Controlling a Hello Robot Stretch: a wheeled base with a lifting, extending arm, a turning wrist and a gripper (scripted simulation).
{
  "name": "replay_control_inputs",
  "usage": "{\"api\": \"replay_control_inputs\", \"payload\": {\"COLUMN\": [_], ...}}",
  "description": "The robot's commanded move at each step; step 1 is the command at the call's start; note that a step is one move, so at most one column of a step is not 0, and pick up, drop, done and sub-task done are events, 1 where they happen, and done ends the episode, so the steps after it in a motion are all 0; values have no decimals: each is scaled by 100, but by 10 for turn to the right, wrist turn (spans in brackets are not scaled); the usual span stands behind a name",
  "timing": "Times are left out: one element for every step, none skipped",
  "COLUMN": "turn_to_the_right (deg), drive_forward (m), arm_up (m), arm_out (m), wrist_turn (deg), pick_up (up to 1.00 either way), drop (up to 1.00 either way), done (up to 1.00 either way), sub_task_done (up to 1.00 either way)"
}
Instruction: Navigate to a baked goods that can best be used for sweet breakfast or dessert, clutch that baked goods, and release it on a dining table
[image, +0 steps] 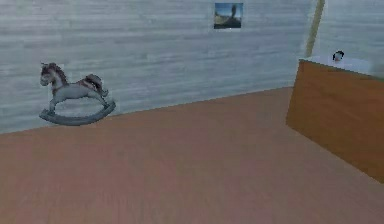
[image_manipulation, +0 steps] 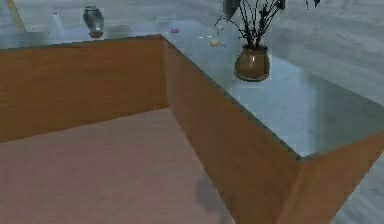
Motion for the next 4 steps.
{"api": "replay_control_inputs", "payload": {"turn_to_the_right": [450,210,0,60], "drive_forward": [0,0,100,0], "arm_up": [0,0,0,0], "arm_out": [0,0,0,0], "wrist_turn": [0,0,0,0], "pick_up": [0,0,0,0], "drop": [0,0,0,0], "done": [0,0,0,0], "sub_task_done": [0,0,0,0]}}
